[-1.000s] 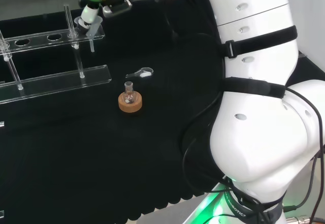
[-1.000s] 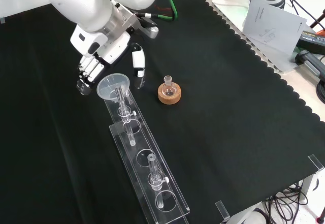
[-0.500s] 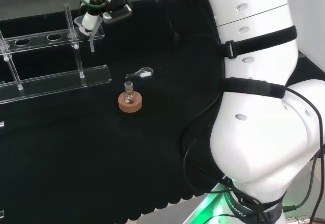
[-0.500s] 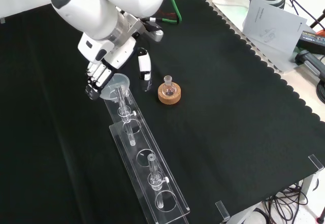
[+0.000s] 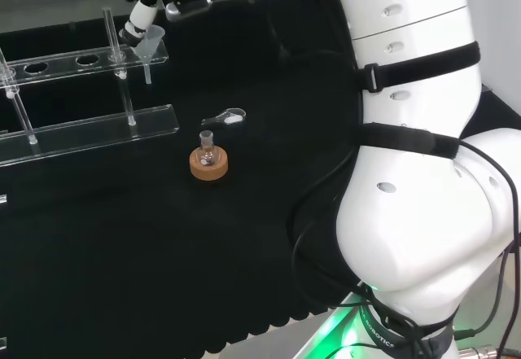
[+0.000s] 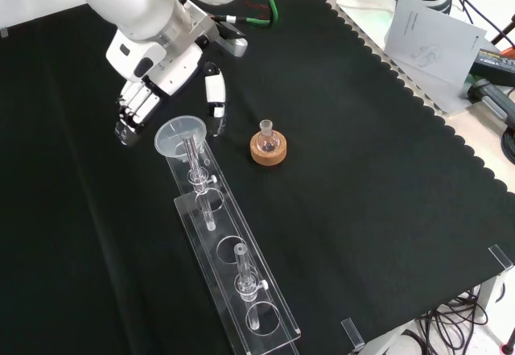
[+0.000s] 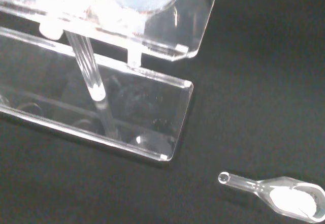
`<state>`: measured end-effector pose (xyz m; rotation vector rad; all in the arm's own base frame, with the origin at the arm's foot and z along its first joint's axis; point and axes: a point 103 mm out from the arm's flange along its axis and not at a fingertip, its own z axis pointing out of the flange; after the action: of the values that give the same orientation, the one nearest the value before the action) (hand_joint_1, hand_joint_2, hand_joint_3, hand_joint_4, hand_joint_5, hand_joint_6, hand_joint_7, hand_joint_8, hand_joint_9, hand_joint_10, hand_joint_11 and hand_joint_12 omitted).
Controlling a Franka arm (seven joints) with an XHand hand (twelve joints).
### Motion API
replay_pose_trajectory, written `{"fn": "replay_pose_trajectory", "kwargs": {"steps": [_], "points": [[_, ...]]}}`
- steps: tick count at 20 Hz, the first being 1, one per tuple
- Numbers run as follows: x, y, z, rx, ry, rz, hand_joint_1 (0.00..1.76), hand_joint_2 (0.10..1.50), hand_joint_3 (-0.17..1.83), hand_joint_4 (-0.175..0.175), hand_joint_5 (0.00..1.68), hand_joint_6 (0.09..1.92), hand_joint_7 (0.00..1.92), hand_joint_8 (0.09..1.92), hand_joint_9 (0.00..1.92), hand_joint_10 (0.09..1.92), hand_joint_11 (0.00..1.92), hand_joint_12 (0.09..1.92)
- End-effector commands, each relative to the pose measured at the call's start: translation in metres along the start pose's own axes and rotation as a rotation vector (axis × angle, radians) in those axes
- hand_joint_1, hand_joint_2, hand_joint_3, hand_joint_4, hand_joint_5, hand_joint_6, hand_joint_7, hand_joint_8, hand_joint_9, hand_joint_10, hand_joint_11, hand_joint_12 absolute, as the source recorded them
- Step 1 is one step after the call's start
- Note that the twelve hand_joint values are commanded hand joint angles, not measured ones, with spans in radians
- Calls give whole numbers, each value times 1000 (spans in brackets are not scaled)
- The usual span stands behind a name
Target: Pick up the funnel from the transparent funnel stand.
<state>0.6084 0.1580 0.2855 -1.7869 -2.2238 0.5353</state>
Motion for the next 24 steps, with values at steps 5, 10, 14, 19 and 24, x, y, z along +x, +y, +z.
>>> {"fn": "replay_pose_trajectory", "kwargs": {"steps": [5,10,14,19,24], "points": [[-15,-5,33,0,48,-20,604,749,241,-40,39,87,0,353,45,902,251,1527],[-15,-7,32,-19,46,-19,605,749,243,-41,40,87,0,362,49,901,257,1525],[-15,-8,31,-23,52,-23,606,748,247,-42,42,87,0,382,59,899,265,1520],[-13,-6,31,-9,45,-26,607,745,254,-44,48,87,0,418,83,893,277,1512],[-9,-1,29,16,36,-33,607,742,260,-44,57,87,0,453,100,887,285,1506]]}}
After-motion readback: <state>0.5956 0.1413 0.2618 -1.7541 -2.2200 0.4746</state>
